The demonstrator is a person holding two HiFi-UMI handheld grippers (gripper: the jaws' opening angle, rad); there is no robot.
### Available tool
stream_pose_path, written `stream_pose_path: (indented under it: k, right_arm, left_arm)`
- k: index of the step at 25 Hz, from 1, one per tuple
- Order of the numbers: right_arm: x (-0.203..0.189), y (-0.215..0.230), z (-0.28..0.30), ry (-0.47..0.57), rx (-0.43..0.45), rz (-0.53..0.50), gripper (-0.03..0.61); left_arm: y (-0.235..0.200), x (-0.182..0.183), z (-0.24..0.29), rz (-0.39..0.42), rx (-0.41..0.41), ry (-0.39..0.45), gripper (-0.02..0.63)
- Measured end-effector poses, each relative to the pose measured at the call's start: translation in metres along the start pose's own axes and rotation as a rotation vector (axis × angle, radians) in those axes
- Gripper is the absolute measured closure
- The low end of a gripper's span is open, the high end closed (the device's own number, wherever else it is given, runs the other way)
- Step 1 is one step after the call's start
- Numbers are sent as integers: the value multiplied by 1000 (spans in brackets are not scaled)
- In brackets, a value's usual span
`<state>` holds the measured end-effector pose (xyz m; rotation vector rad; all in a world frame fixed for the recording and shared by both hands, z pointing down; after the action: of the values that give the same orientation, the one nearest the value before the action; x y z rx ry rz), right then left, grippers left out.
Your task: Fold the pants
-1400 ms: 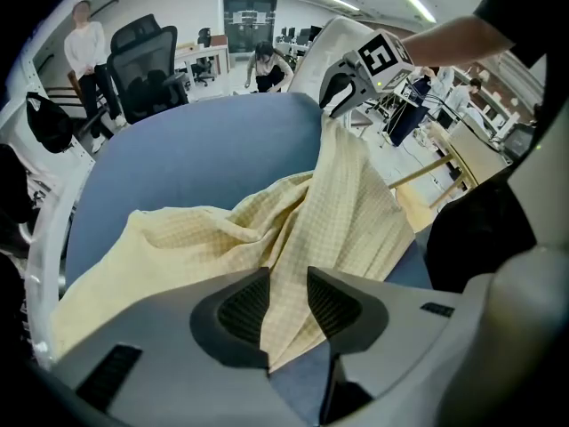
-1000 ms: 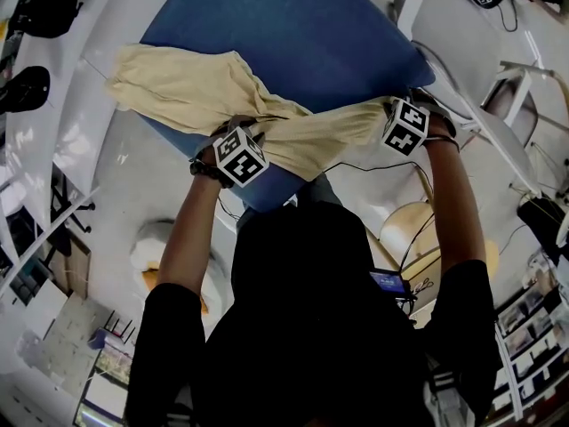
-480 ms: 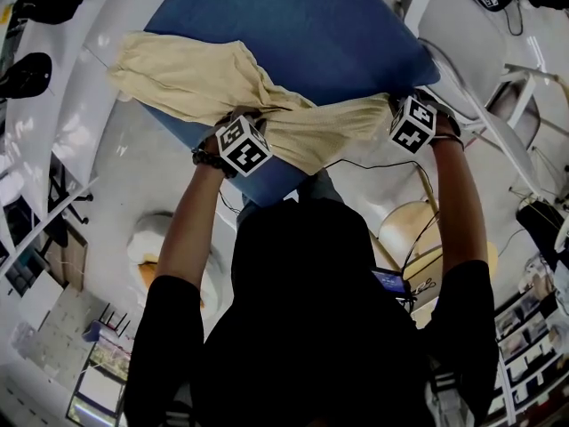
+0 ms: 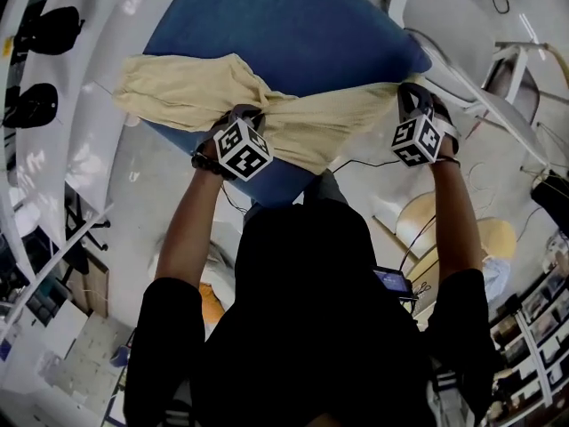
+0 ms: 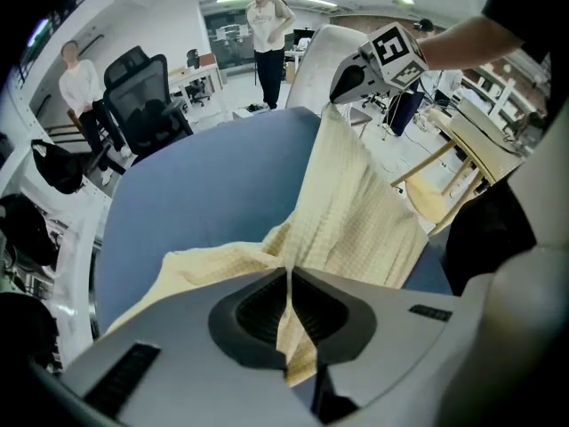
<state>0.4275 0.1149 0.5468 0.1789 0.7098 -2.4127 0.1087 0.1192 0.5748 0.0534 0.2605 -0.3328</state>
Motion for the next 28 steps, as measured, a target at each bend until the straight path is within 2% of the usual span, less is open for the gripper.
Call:
stream_pose_path:
  k: [6, 10, 16, 21, 28]
  right_arm:
    - [13, 34, -55, 56, -272, 143, 568]
    - [3, 23, -102, 56, -425, 212, 568]
    - [-25, -59, -123, -79, -440, 356, 568]
    - [-45, -118, -139, -139, -459, 463, 568]
    - [-79, -202, -128, -278, -382, 527, 568]
  left_arm:
    - [-35, 33, -21, 49, 84, 85, 580]
    - [-38, 48, -43, 95, 118, 145, 580]
    - [-28, 40, -45, 256, 68, 154, 580]
    - [0, 26, -49, 368, 31, 147, 580]
    - [49, -6, -38, 491, -29, 119, 580]
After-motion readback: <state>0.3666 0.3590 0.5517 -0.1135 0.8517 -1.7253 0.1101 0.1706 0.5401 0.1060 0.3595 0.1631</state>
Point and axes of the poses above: the fingertips, and each gripper's own axes: z forward along the fingers, y to its right, x out of its top, the point moved 1 cm from there along -z, backward along the fingers, and after that the axes turned 3 degrees about -z, right-handed, at the moved point
